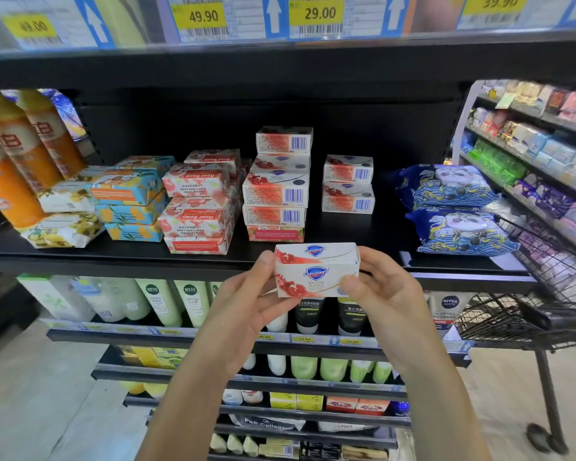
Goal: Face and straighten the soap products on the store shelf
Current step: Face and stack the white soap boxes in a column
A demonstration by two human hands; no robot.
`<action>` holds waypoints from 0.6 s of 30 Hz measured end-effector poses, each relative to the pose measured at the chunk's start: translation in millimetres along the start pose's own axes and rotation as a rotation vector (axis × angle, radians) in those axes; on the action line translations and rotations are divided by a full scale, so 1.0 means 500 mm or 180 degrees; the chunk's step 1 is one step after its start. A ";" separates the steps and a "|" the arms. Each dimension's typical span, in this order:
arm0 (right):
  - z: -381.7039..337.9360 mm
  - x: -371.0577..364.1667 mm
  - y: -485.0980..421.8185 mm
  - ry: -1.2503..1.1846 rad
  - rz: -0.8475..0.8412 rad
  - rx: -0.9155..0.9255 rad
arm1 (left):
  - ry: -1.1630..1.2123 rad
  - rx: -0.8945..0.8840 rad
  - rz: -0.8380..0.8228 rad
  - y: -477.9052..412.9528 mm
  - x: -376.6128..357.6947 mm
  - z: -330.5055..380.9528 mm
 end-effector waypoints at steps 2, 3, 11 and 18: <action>-0.001 0.001 0.001 0.0036 -0.0042 0.0029 | 0.0008 0.0075 0.0065 -0.001 0.003 -0.004; -0.003 0.000 0.002 0.0048 -0.0068 0.0042 | 0.0016 0.0102 0.0089 -0.001 0.004 -0.006; -0.005 -0.010 0.006 -0.0019 -0.0159 -0.0069 | 0.0106 -0.0018 0.0216 -0.004 0.011 -0.003; 0.022 -0.012 0.001 -0.0136 -0.0018 -0.0644 | -0.0158 -0.0281 0.0175 -0.007 0.009 0.001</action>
Point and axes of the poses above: each hand's wrist, its own y-axis away from the middle knuckle, its own x-axis out of the back of the hand, z = x × y, the point moved 9 cm from there along -y, towards the middle knuckle, and after that the axes turned 10 degrees about -x, right-handed, at the moved point
